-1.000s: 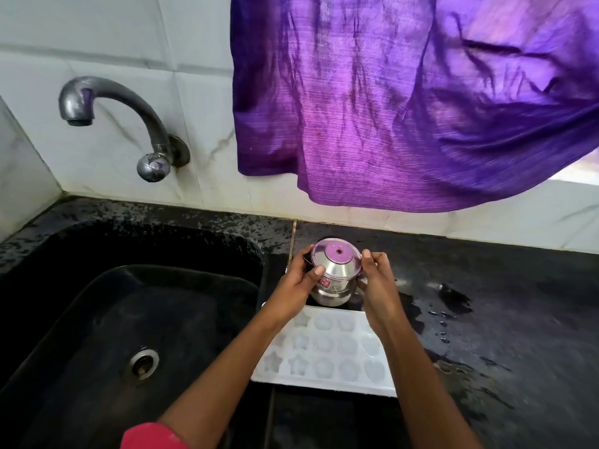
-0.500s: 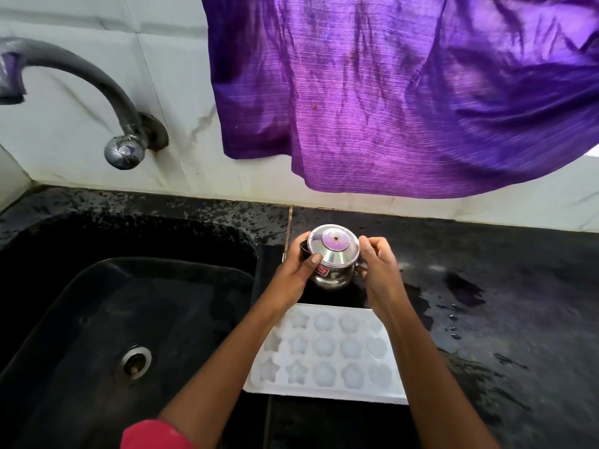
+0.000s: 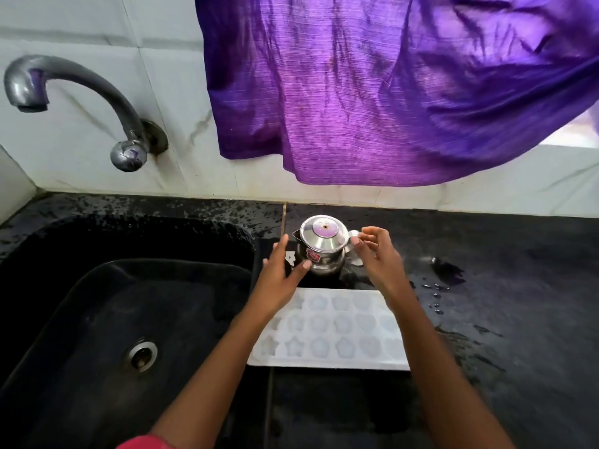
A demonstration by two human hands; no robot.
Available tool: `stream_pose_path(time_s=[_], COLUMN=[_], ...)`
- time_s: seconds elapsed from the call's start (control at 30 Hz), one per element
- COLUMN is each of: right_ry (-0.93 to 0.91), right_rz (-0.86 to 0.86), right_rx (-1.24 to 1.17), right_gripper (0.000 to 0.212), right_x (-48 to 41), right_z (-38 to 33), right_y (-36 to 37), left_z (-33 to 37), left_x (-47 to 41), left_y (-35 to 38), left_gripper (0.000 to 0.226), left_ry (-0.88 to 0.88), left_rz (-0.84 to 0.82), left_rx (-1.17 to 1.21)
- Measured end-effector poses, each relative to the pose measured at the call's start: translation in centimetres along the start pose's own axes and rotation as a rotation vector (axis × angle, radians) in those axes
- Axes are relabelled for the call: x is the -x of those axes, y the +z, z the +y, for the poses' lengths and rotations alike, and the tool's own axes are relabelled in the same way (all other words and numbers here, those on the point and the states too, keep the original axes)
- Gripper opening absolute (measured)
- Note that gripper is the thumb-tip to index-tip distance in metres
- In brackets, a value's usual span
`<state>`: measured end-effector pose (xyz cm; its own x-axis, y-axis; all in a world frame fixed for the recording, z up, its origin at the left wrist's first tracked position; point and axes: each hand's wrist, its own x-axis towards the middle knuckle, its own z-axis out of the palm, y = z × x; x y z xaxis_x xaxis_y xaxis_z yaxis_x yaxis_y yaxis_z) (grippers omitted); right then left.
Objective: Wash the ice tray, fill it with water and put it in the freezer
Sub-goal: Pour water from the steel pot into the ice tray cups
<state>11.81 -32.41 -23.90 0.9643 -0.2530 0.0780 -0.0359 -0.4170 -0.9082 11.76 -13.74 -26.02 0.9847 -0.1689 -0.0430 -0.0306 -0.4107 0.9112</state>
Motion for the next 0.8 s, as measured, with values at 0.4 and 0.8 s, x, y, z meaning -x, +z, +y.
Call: stream_pose_path(time_s=[0.4, 0.8], right_ry=[0.041, 0.055], right_rz=[-0.217, -0.290], right_rx=[0.713, 0.780], right_gripper=[0.129, 0.147], right_x=[9.0, 11.1], right_z=[4.9, 6.5], right_y=[-3.6, -4.3], left_z=[-4.5, -6.0], left_x=[8.4, 10.5], left_y=[-1.8, -2.1], left_gripper=[0.119, 0.130], left_ry=[-0.025, -0.029], left_rz=[0.026, -0.072], left_rx=[-0.594, -0.663])
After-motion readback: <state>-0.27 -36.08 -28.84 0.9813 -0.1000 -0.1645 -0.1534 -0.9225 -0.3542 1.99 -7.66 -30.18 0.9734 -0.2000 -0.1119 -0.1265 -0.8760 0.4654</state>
